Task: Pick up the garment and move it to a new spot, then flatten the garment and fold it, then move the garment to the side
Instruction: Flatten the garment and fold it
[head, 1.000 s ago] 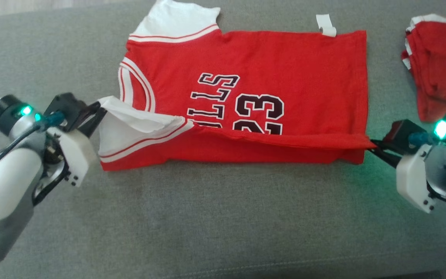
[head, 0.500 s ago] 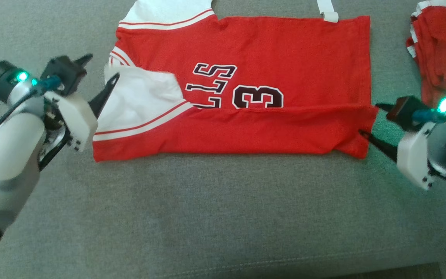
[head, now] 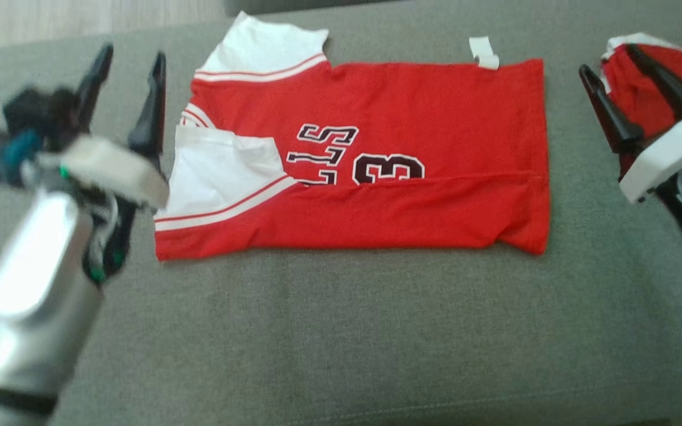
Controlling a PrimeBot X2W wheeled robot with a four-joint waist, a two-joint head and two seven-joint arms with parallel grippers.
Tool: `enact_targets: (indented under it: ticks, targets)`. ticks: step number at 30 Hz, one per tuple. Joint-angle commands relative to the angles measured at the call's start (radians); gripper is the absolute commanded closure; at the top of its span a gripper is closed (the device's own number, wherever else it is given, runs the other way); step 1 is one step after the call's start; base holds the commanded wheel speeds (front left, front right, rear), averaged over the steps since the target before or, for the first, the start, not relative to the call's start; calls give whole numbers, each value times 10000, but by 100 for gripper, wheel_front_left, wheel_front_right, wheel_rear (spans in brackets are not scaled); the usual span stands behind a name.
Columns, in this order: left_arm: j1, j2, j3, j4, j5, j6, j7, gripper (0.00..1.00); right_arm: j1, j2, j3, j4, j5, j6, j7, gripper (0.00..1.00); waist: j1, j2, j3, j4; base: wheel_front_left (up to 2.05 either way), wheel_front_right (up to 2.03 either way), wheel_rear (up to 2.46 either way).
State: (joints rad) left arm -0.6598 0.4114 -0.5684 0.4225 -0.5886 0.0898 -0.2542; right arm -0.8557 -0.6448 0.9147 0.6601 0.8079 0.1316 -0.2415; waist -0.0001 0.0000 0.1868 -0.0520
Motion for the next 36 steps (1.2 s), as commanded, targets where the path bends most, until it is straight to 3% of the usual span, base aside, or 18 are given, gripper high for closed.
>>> enact_targets:
  ticks: [1,7,11,15,23,36]
  targets:
    - [-122,300,556,-331,86,71,-73,0,303,-84,-180,-90,-52,-9,-132,0,1,0,-153,-24,0,0,0]
    - [2375,-698,2438,-2062,576,310,-74,0,2073,1149,-2929,-851,-1275,-9,-198,0,1,0,-601,-140,0,0,0]
    - [3662,-1459,3273,-2479,1050,89,-75,0,3609,2136,-4665,-1514,-2260,-9,-200,0,1,0,-864,-217,0,0,0]
    - [4517,-2076,3864,-2409,1563,-226,-75,0,4852,3113,-5777,-2100,-3240,-9,-201,0,1,0,-996,-340,0,0,0]
    - [5029,-2698,4758,-1673,2460,-676,-75,0,5900,4099,-6643,-2834,-4397,-9,-166,0,1,0,-991,-576,0,0,0]
    - [3864,-2581,5019,1982,2627,-580,1,0,5959,4236,-6804,-3650,-4818,-9,337,0,1,0,-496,-966,0,0,0]
